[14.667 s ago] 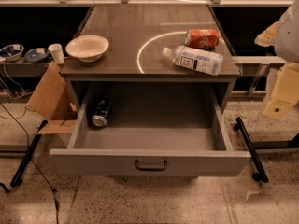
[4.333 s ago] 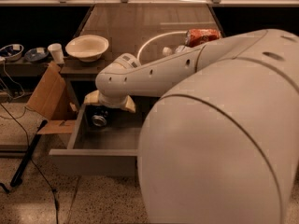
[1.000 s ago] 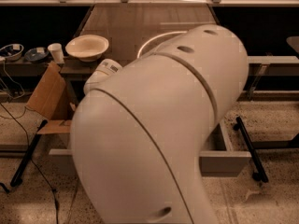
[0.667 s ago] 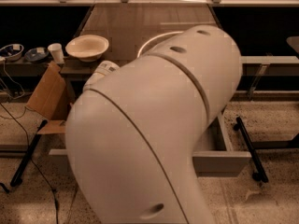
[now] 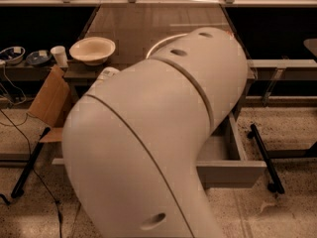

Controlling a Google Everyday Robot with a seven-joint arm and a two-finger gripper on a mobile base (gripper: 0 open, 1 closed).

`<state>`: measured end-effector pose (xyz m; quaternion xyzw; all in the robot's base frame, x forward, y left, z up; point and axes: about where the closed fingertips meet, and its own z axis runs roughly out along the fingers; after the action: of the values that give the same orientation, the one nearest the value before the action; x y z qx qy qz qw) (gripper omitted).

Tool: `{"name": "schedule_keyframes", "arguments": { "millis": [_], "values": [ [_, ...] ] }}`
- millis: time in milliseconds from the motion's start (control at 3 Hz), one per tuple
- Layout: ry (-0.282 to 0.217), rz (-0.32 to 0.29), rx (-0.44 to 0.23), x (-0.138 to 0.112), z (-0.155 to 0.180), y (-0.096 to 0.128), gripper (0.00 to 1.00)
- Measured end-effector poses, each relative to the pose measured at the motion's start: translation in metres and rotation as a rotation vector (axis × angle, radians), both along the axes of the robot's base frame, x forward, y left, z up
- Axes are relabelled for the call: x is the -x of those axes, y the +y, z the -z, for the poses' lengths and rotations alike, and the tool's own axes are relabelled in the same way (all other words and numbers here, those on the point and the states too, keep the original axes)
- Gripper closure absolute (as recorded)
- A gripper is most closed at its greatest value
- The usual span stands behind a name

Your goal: Pick pepsi can from top drawer and place on counter

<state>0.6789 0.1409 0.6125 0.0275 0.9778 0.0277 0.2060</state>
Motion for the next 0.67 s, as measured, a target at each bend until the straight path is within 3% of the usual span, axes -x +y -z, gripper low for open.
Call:
{"name": "schedule_keyframes", "arguments": {
  "millis": [667],
  "values": [
    [0.003, -0.014, 0.005, 0.002, 0.0011, 0.0026, 0.63]
  ]
}}
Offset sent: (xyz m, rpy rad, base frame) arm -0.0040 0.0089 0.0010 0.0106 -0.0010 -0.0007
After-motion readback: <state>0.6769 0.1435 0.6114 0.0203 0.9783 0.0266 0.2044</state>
